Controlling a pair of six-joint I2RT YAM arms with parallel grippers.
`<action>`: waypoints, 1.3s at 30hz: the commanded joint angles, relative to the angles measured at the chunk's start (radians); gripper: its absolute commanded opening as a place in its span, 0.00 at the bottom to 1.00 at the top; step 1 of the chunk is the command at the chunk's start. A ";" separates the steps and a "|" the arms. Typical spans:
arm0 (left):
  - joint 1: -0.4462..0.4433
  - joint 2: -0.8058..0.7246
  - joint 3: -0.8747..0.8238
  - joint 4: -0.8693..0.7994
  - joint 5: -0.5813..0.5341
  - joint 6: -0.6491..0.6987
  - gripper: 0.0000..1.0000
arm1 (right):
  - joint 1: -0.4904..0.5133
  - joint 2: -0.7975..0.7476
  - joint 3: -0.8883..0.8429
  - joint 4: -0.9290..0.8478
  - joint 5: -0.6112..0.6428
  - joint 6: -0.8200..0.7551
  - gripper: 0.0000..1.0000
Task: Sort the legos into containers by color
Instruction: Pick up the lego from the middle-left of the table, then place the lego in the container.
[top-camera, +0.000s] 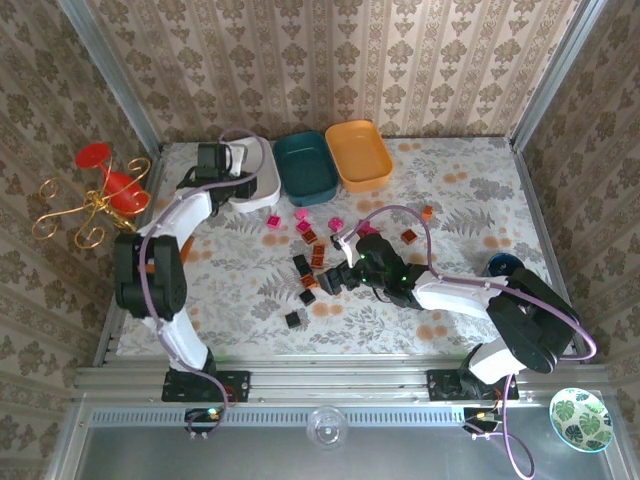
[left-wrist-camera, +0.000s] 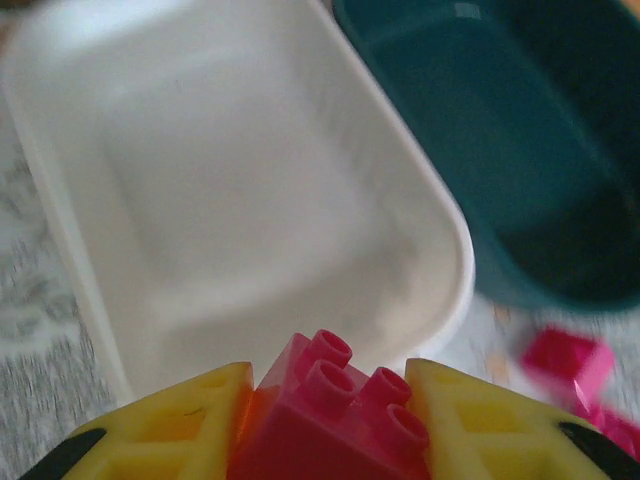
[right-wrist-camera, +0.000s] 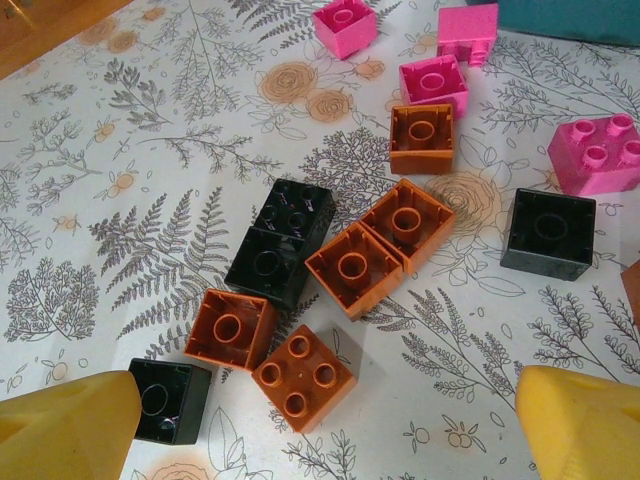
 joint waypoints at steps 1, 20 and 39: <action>0.018 0.137 0.158 -0.002 -0.049 -0.059 0.39 | 0.005 -0.040 -0.017 0.032 0.045 0.004 0.97; 0.007 0.234 0.334 -0.006 0.022 -0.135 0.82 | -0.200 -0.207 -0.007 -0.222 0.302 0.096 1.00; -0.238 -0.465 -0.619 0.444 0.160 -0.359 0.83 | -0.488 0.222 0.311 -0.599 0.156 0.183 0.78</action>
